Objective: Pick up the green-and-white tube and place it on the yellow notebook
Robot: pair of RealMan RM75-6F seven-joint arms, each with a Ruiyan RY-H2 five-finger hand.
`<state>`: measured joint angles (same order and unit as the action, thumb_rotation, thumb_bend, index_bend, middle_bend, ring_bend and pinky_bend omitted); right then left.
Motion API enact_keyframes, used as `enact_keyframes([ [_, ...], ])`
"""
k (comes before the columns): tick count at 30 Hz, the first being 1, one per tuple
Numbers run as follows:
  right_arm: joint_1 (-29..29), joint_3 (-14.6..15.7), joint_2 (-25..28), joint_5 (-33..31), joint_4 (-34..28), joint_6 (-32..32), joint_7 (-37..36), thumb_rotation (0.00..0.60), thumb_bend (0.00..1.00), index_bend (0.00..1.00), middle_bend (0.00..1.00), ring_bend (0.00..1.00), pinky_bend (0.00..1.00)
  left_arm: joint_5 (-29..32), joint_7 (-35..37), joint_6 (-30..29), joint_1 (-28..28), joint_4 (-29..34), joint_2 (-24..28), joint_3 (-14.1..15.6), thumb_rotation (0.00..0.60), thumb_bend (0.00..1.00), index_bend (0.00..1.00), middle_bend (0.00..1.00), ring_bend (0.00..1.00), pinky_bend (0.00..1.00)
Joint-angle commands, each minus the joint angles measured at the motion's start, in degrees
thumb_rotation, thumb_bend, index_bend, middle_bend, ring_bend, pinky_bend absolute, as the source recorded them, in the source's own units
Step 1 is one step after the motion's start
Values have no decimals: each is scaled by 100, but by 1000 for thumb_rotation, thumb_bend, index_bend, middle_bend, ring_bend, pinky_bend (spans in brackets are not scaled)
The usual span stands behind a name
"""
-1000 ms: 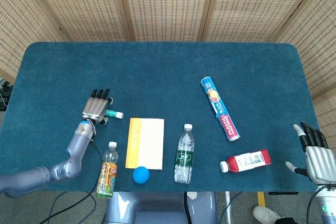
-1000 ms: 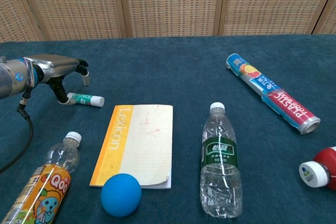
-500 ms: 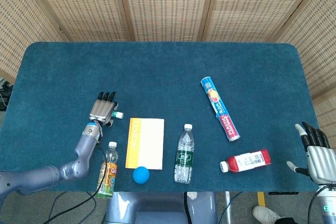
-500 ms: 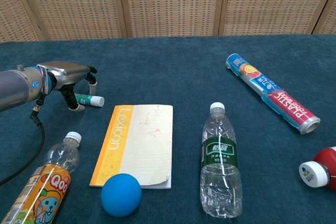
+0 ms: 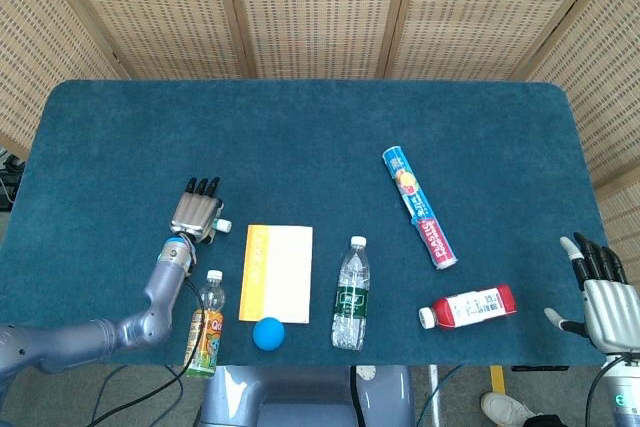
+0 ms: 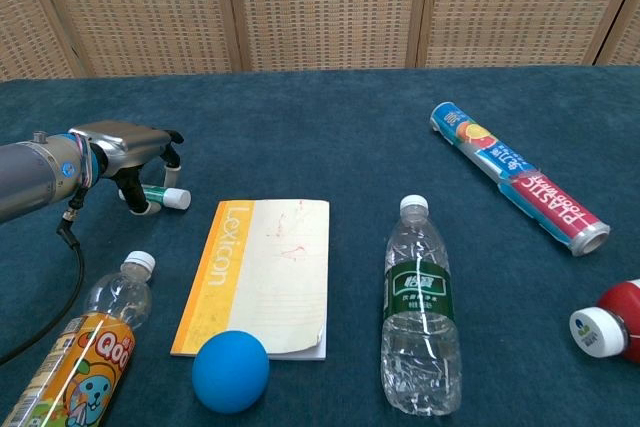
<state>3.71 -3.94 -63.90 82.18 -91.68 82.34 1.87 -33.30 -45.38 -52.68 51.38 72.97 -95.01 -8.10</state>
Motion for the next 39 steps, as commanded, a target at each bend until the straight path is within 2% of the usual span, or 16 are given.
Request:
enact_keyframes([
  [1,-1,0,-1,-2,1,0,2,600,0,50,0,0,0,-55,51,-50,-1,63,39,-33,600,394,545,0,0,0],
  [10,4,-7,17,-14,10,-18,-67,600,0,51,0,0,0,133,-207,-255,182,400,194,-186,600,395,544,0,0,0],
  [19,34,-20,80,-75,39,-136,-278,600,0,51,0,0,0,888,-842,-513,665,468,-59,-516,600,394,541,0,0,0],
  [26,59,-40,108,-115,75,-204,-403,600,0,51,0,0,0,1167,-1103,-566,962,300,-353,-630,600,396,537,0,0,0],
  [39,79,-56,147,-169,139,-280,-584,600,0,50,0,0,0,1602,-1418,-406,1501,-580,-1217,-846,600,390,529,0,0,0],
])
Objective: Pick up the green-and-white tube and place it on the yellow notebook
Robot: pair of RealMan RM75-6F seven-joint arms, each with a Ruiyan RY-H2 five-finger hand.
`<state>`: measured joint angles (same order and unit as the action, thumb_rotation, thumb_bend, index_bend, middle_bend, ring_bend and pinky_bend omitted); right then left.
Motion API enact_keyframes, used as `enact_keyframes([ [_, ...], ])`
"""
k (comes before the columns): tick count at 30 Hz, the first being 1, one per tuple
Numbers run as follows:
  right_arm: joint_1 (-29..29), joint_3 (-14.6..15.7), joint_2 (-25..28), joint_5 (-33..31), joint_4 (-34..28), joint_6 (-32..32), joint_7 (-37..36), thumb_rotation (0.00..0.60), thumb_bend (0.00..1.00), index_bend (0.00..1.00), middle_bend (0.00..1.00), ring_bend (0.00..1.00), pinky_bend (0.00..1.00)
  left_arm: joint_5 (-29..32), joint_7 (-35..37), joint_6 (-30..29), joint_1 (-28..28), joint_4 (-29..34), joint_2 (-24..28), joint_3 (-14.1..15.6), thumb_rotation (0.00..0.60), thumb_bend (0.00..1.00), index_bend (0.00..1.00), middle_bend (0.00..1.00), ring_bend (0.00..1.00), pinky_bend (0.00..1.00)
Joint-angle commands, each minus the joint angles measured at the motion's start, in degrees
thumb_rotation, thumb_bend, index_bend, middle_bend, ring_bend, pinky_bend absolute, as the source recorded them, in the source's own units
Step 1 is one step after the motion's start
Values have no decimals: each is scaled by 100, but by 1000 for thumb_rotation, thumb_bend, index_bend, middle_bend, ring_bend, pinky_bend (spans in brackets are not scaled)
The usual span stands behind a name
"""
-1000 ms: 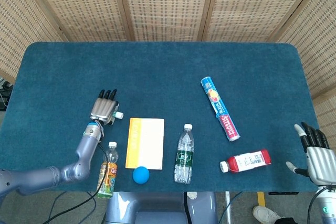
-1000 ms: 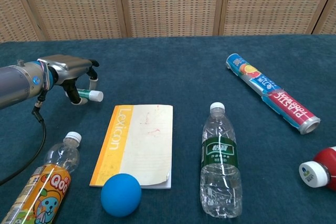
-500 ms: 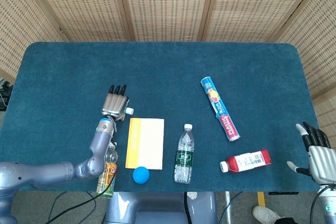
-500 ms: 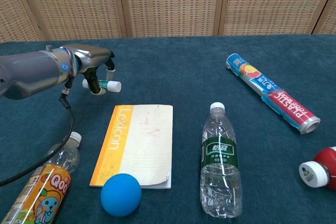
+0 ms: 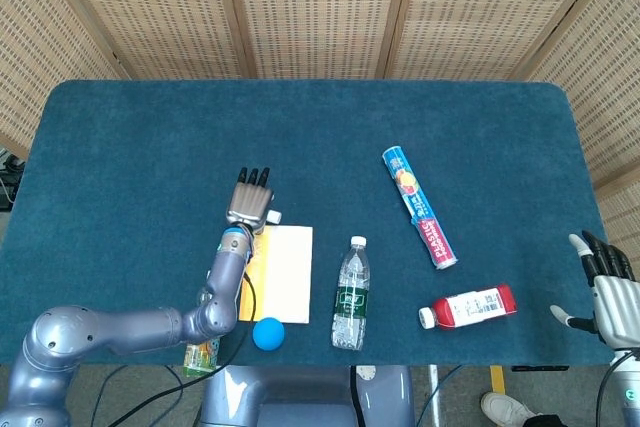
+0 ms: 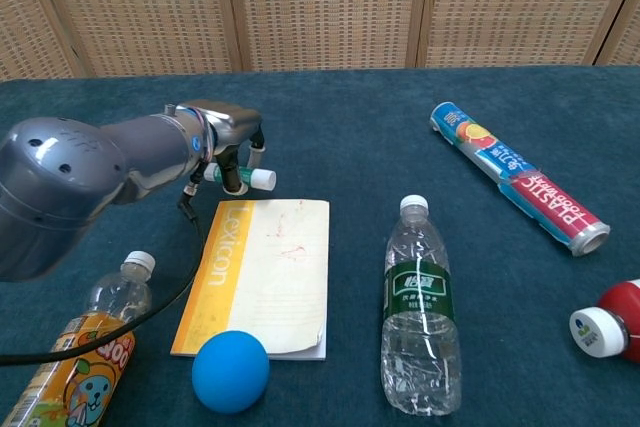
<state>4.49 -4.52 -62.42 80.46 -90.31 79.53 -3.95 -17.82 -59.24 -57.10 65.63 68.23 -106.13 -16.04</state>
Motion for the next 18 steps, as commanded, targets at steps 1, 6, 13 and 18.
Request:
enact_keyframes([
  [1,1,1,-1,4,8,1,-7,600,0,50,0,0,0,67,-44,43,105,-159,-155,-71,600,391,530,0,0,0],
  [6,4,3,-1,5,21,-4,-25,600,0,50,0,0,0,94,-51,73,190,-316,-297,-150,600,392,529,0,0,0],
  [13,14,-1,2,-8,39,-27,-51,600,0,50,0,0,0,137,-99,39,287,-445,-450,-242,600,389,526,0,0,0],
  [18,13,0,4,-5,42,-22,-61,600,0,51,0,0,0,264,-158,-51,316,-487,-532,-335,600,387,525,0,0,0],
])
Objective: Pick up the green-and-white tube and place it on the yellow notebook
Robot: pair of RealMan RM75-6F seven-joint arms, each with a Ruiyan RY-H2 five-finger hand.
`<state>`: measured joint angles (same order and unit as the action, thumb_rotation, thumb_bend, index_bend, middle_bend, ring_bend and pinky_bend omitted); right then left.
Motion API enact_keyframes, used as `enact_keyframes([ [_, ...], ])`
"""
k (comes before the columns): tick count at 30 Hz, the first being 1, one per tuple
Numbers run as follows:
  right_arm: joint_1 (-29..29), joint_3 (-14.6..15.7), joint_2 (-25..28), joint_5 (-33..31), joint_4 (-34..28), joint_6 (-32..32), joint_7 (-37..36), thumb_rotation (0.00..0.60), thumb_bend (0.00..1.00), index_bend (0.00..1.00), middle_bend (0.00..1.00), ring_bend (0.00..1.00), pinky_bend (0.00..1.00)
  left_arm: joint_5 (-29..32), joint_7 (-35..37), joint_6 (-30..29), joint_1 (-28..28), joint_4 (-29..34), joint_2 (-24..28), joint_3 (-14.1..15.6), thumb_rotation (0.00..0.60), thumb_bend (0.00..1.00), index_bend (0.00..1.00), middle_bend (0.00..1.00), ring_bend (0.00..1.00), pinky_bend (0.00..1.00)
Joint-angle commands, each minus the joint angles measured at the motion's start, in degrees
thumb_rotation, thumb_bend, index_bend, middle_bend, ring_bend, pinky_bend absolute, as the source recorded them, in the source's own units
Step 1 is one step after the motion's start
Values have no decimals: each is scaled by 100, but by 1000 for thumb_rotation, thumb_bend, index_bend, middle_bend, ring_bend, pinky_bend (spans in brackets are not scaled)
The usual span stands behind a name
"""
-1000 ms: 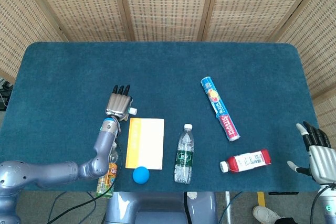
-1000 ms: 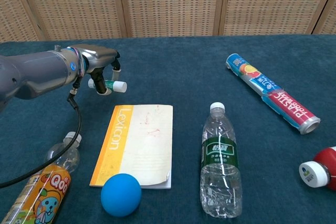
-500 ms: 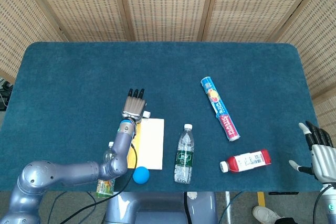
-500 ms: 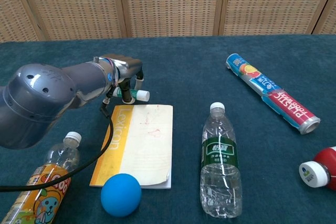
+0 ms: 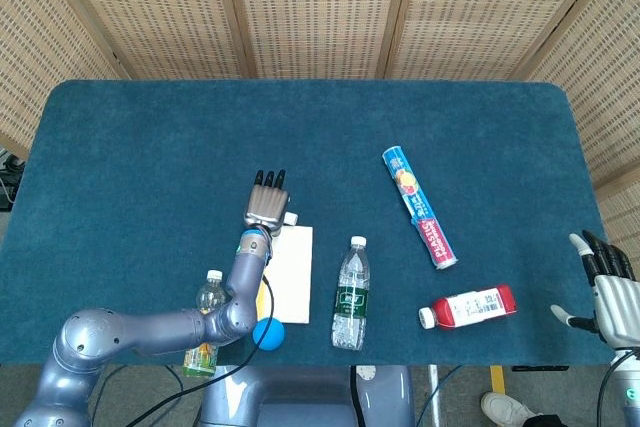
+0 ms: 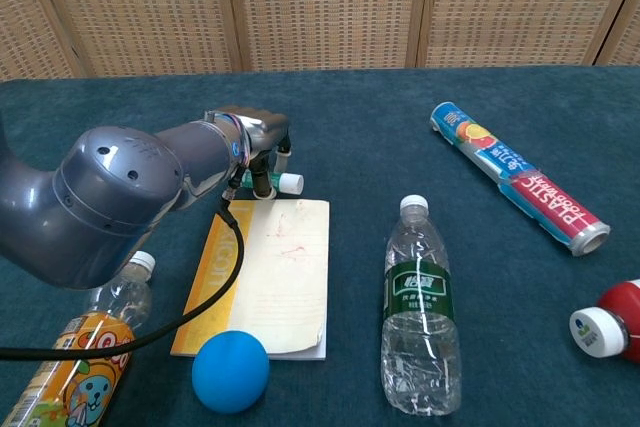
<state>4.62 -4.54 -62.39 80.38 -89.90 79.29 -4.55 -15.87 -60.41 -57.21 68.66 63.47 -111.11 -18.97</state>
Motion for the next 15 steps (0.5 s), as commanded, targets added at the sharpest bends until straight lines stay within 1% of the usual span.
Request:
enact_keyframes([
  [1,-1,2,2,6,1,4,-2,600,0,51,0,0,0,113,-70,-69,21,-11,-49,-64,600,387,525,0,0,0],
  [7,-3,19,3,32,-8,12,18,600,0,51,0,0,0,409,-327,-276,66,-7,-129,-193,600,388,520,0,0,0],
  [15,1,25,-10,34,-8,6,38,600,0,50,0,0,0,363,-276,-305,58,-23,-187,-309,600,385,509,0,0,0],
])
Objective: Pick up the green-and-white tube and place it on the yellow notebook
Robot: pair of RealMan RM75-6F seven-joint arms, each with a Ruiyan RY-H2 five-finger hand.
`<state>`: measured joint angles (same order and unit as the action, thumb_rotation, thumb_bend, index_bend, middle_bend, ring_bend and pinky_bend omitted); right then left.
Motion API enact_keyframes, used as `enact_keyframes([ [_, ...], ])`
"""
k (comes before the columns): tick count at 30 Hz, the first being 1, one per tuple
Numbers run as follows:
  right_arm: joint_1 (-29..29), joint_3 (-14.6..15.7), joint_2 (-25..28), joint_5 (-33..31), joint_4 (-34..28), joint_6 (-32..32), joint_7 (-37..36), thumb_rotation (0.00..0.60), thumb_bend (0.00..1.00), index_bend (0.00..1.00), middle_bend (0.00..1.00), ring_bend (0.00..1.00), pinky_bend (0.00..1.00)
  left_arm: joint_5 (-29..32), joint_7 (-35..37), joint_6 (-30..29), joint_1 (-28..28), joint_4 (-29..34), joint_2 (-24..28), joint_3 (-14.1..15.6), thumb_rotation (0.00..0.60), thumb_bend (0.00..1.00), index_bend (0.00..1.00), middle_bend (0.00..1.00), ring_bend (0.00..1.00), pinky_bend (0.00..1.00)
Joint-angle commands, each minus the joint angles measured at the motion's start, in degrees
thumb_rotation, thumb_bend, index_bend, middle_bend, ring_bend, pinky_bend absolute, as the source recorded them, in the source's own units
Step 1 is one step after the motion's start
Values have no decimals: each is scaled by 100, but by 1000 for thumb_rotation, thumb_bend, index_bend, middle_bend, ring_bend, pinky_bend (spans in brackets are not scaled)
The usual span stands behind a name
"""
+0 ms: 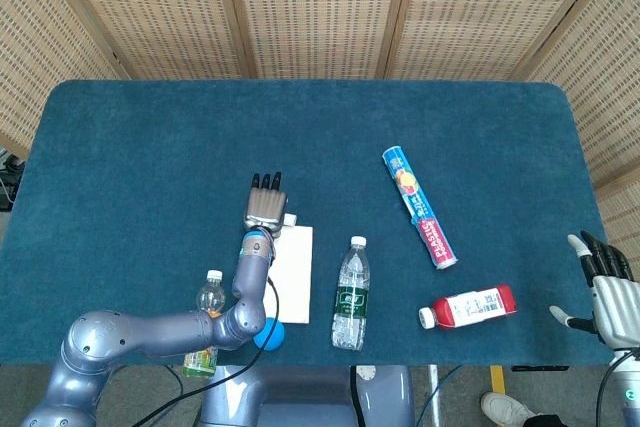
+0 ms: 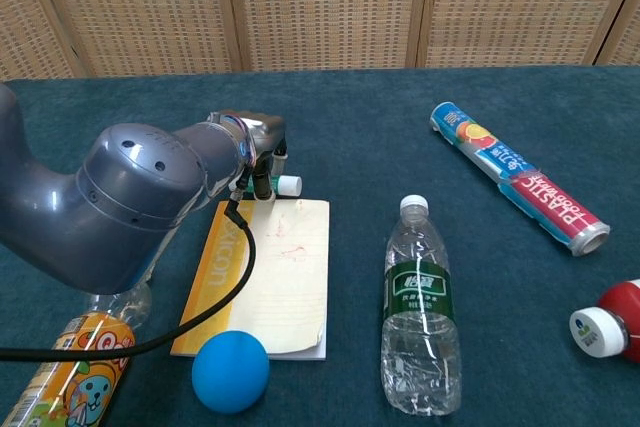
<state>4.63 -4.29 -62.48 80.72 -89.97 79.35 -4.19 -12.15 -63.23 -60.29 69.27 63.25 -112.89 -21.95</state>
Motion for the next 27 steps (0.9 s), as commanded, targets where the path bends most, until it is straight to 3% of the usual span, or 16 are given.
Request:
enact_keyframes([
  [1,0,-1,0,0,0,2,1,600,0,50,0,0,0,-17,4,4,-4,1,-17,-13,600,383,494,0,0,0],
  [10,-8,-6,-1,25,2,46,-19,600,0,50,0,0,0,-13,-63,1,-30,7,-64,-19,600,370,386,0,0,0],
  [20,-17,-1,-9,37,-5,72,9,600,0,50,0,0,0,-110,-13,9,-112,97,-20,-8,600,366,368,0,0,0],
  [27,-18,1,-15,47,8,83,16,600,0,51,0,0,0,-632,542,-68,-271,520,243,-143,600,355,339,0,0,0],
])
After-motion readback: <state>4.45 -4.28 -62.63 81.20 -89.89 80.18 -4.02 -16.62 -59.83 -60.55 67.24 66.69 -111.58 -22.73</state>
